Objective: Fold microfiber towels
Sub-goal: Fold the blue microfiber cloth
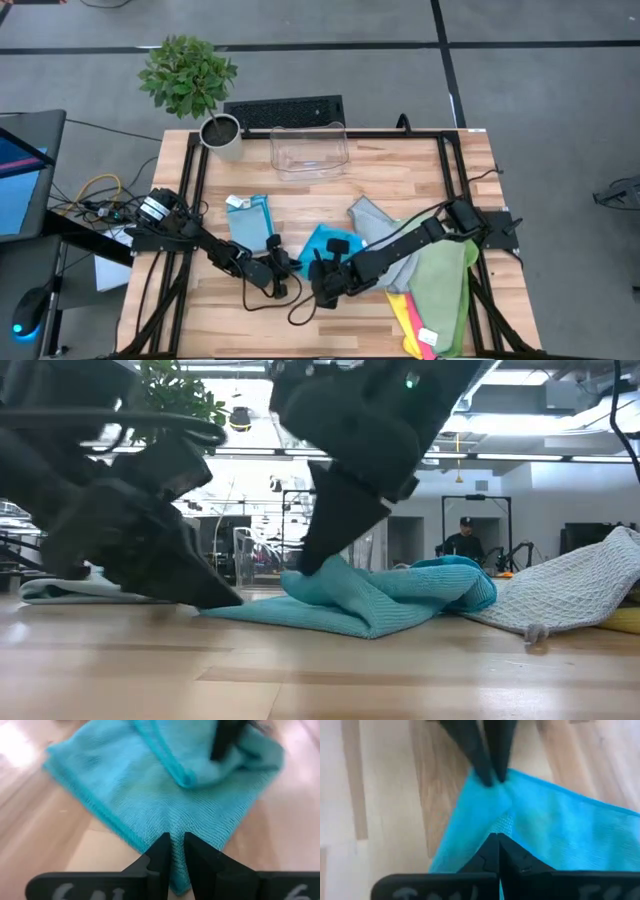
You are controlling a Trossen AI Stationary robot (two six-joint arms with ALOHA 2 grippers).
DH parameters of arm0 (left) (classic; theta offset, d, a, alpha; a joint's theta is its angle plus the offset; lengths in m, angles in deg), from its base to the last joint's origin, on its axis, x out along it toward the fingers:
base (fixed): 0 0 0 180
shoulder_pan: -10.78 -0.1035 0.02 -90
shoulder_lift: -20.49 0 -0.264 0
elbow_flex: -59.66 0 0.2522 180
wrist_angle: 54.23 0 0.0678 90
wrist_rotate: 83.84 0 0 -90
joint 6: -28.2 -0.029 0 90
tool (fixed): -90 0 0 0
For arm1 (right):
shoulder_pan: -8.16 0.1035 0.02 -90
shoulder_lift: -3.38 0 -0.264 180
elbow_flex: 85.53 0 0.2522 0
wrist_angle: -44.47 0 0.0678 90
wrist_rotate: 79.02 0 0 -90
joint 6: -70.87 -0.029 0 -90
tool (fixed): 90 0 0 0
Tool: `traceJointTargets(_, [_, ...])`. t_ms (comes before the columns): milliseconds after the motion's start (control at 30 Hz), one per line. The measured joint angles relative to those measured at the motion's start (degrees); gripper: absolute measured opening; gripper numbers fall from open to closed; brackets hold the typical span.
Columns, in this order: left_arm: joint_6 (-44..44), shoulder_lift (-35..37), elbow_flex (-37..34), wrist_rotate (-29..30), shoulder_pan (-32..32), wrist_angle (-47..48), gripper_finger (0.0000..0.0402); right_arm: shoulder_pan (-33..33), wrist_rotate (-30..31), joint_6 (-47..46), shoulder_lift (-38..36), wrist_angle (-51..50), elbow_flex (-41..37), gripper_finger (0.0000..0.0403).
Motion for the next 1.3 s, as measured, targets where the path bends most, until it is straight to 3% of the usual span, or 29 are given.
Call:
traceJointTargets(200, [-5.85, 8.83, -0.01, 1.56, 2.07, 3.1, 0.0038, 3.24, 1.7, -3.93, -3.02, -7.29, -0.09, 0.0011])
traceJointTargets(433, [-9.75, 16.04, -0.02, -2.72, 2.3, 6.71, 0.0033, 8.27, 2.01, -13.64, -3.76, -13.61, -0.07, 0.0015])
traceJointTargets(567, [-19.08, 15.78, 0.0, -8.82, 3.36, 7.43, 0.0044, 12.01, 4.57, -20.46, -3.76, -16.09, -0.07, 0.0008])
traceJointTargets(667, [-26.83, 14.08, 0.0, -11.97, 4.23, 9.39, 0.0065, 14.15, 5.96, -26.25, -3.76, -17.93, -0.09, 0.0028])
traceJointTargets(767, [-34.78, 12.73, 0.0, -11.65, 4.71, 9.68, 0.0097, 15.87, 6.41, -30.44, -3.76, -19.02, -0.09, 0.0055])
traceJointTargets(900, [-42.74, 11.99, 0.42, -5.68, 4.33, 8.8, 0.0151, 17.1, 6.33, -32.96, -3.76, -19.12, -0.08, 0.0067])
traceJointTargets(967, [-44.66, 12.04, 0.44, -4.74, 3.21, 8.85, 0.0177, 17.68, 6.28, -33.64, -3.76, -19.17, -0.07, 0.0069])
traceJointTargets(1067, [-44.02, 12.02, 0.41, -9.96, 0.79, 12.18, 0.0203, 18.54, 5.93, -35.04, -3.76, -19.49, -0.09, 0.007])
traceJointTargets(1133, [-42.93, 10.78, 0.47, -13.76, -0.72, 12.32, 0.0209, 19.48, 5.93, -37.28, -3.76, -20.22, -0.09, 0.007])
traceJointTargets(1300, [-44.97, 6.91, 0.7, -14.48, -1.79, 10.03, 0.0206, 21.93, 5.91, -43.11, -3.74, -22.03, -0.09, 0.0071])
